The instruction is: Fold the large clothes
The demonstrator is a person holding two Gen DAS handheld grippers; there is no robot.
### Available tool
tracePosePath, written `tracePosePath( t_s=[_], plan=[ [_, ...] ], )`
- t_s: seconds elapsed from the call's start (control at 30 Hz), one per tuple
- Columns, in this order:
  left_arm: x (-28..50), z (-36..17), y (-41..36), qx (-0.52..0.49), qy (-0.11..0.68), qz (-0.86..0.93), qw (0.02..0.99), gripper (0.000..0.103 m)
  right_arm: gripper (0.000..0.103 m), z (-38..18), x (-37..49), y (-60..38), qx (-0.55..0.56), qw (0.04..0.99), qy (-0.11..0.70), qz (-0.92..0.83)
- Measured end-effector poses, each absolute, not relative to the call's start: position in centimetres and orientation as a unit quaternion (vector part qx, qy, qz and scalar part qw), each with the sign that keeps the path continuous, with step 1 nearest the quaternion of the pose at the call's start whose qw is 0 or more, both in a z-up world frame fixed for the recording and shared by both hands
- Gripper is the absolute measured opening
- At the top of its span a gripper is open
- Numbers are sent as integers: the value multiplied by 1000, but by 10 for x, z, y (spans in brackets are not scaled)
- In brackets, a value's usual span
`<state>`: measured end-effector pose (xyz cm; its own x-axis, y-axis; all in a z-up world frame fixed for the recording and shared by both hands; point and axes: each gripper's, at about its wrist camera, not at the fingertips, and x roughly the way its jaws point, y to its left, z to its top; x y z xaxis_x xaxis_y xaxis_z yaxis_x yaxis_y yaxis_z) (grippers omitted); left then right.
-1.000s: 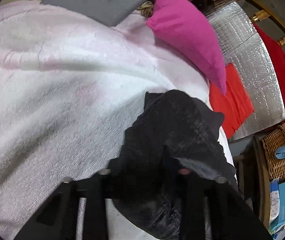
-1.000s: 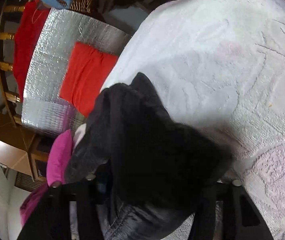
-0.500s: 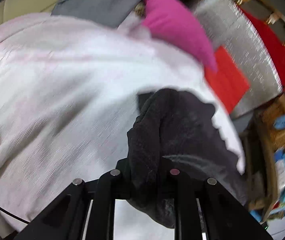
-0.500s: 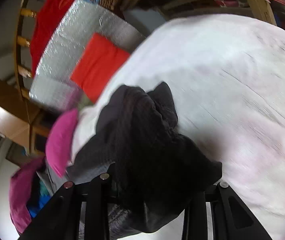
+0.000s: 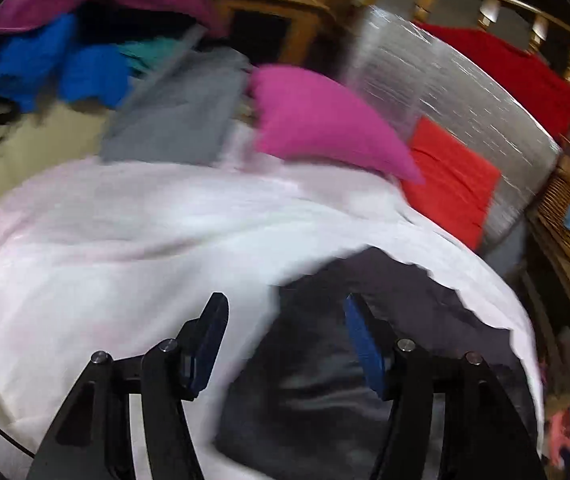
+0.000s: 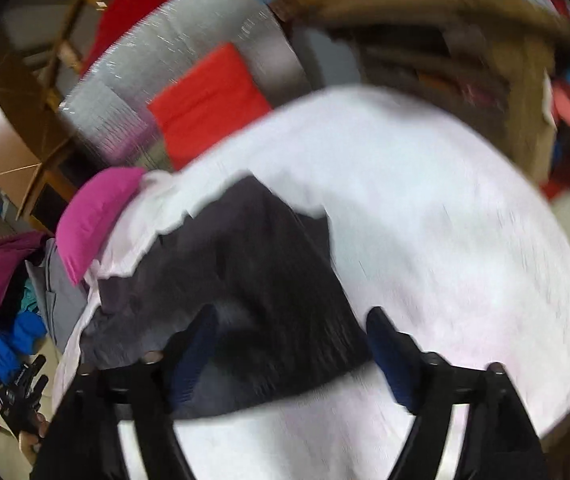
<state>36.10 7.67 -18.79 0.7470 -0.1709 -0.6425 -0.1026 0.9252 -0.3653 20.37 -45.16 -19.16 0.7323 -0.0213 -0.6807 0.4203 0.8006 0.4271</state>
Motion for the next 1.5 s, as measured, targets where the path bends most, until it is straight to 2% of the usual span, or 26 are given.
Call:
tracePosePath(
  t_s=[0.17,0.3,0.47,0.5,0.53,0.57,0.63,0.67,0.73,0.83,0.93,1.1,1.13,1.17,1.2,1.27,1.37,1.5],
  plan=[
    [428,-208,13,-158,451,-70,876,62,84,-202,306,-427,268,879,385,-92],
    [462,-218,-17,-137,474,-78,866,62,84,-236,367,-401,227,867,430,-104],
    [499,-242,-51,-48,508,-67,858,62,85,-272,407,-382,137,857,479,-133],
    [500,-246,-52,-45,511,-66,856,56,82,-276,412,-377,117,856,485,-135],
    [502,-251,-54,-40,512,-69,855,49,77,-279,414,-373,102,856,487,-137],
    [505,-254,-59,-26,512,-73,855,32,48,-279,416,-370,93,860,484,-128],
    [508,-255,-69,-1,503,-76,861,17,26,-277,422,-363,74,866,478,-126],
    [509,-253,-72,1,496,-79,865,10,18,-274,424,-361,65,871,470,-131],
    [511,-244,-72,-6,478,-78,875,9,14,-269,426,-365,75,880,449,-136],
    [511,-228,-74,2,430,-75,900,9,14,-262,428,-376,102,890,422,-140],
    [518,-233,-78,-2,433,-73,898,10,14,-269,433,-390,141,890,410,-144],
    [520,-246,-83,19,468,-67,881,23,19,-283,437,-404,188,877,423,-125],
    [519,-243,-81,20,467,-69,882,25,22,-279,437,-406,197,876,425,-115],
    [514,-236,-75,14,467,-70,881,36,34,-275,433,-409,209,873,429,-102],
    [511,-230,-70,3,465,-71,882,45,51,-270,429,-411,219,872,428,-94],
    [499,-213,-53,-25,447,-63,892,52,67,-252,407,-421,239,880,399,-95],
    [476,-193,-30,-36,432,-41,900,63,68,-222,371,-432,238,899,348,-115],
    [447,-189,2,-14,422,9,906,65,68,-220,329,-459,239,891,351,-159]
  ],
)
